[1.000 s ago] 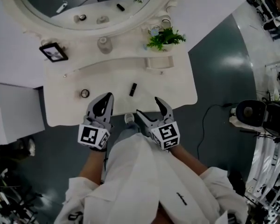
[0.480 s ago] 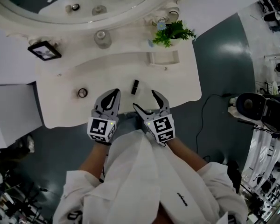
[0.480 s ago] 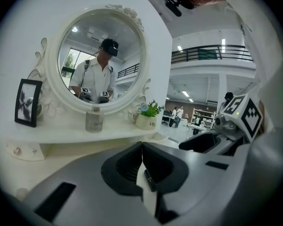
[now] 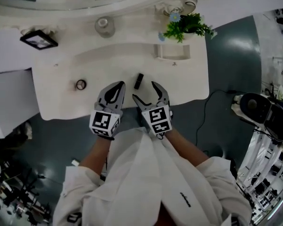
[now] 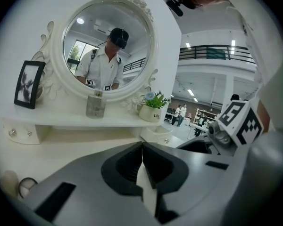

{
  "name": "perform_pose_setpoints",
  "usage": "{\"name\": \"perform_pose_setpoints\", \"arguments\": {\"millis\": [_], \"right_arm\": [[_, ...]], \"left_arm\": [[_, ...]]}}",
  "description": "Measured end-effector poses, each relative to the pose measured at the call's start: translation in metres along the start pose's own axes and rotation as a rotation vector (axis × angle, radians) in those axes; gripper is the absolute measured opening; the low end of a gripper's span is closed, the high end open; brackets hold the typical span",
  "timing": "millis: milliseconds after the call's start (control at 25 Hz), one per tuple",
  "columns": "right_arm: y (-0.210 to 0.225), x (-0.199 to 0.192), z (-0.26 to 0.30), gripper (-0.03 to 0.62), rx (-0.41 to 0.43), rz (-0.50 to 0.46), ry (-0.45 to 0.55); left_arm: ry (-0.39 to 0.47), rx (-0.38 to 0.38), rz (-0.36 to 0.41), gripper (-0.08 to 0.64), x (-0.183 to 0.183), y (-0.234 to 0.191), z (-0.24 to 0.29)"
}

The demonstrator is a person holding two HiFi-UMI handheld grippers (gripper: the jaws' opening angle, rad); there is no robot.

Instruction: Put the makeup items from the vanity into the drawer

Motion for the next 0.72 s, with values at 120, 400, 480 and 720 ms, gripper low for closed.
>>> {"name": "perform_pose_setpoints", "arguments": {"millis": [120, 400, 480, 720], "right_arm": [[0.005, -0.01, 0.015, 0.393, 0.0, 0.021, -0.033], [-0.001, -0.026, 0.043, 0.393, -0.015, 0.02, -0.105], [0.001, -0.03, 0.049, 0.391, -0.032, 0.036, -0.12], [0.007, -0.031, 0.063, 0.391, -0.056, 0.062, -0.119]], "left_arm": [[-0.002, -0.002, -0.017, 0.028, -0.006, -0.002, 0.007], [-0.006, -0.008, -0.045, 0.028, -0.023, -0.008, 0.018], [-0.002, -0.009, -0.05, 0.028, -0.025, -0.009, 0.021], [-0.038, -0.005, -0.047, 0.028, -0.039, -0.017, 0.029]]}}
Point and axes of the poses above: the fingertips, and each gripper's own axes: z forward along the fingers, y to its right, x out of its top, the point moved 2 cm from there along -z, backward along the fingers, and after that the axes turned 9 degrees about -z, right-handed, at the moved point
